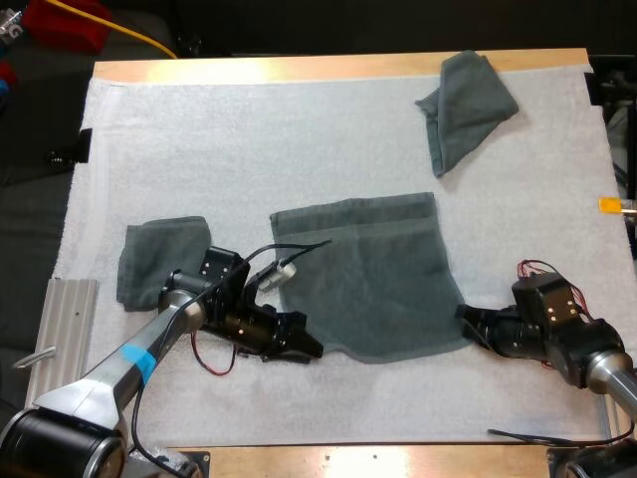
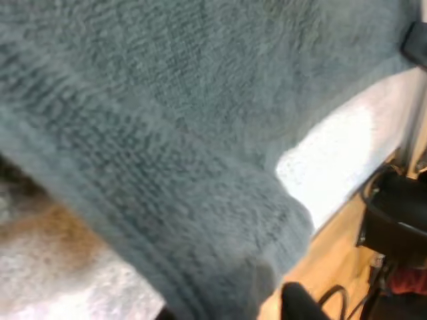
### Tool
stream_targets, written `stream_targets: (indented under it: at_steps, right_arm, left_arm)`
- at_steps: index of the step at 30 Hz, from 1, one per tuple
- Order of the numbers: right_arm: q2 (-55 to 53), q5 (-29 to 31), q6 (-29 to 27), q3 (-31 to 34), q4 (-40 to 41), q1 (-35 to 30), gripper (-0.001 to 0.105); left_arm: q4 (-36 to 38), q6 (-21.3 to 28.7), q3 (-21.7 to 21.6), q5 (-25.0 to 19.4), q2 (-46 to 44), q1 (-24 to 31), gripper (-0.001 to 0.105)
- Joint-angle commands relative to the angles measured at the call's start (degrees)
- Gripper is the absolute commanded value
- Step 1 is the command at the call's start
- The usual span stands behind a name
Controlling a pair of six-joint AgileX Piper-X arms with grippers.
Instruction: Pick towel from pile, fold and stack
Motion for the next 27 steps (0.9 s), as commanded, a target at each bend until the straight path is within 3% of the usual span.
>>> stream_targets:
  at_steps: [1, 5, 16, 19, 27]
  right_arm:
    - [-0.21, -0.84, -0.71, 0.32, 0.92, -0.02, 0.002]
    - [-0.34, -1.24, -0.71, 0.26, 1.03, -0.02, 0.002]
    - [-6.27, 0.51, -0.71, -4.23, 10.21, 0.28, 0.002]
    - [-6.81, 0.68, -0.59, -4.52, 11.5, 2.17, 0.002]
    - [-6.93, 5.35, 1.97, -5.14, 14.17, 11.31, 0.002]
  left_arm:
    - [0.82, 1.44, -0.11, -1.46, -0.15, -0.02, 0.016]
    - [3.07, 4.76, -0.11, -4.01, -0.19, -0.02, 0.0]
    - [7.68, 8.92, -0.11, -9.51, -8.54, -0.02, 0.0]
    - [9.11, 9.57, -0.11, -9.85, -9.19, -0.57, 0.0]
    - [15.16, 12.24, -0.11, -18.61, -9.49, -6.31, 0.0]
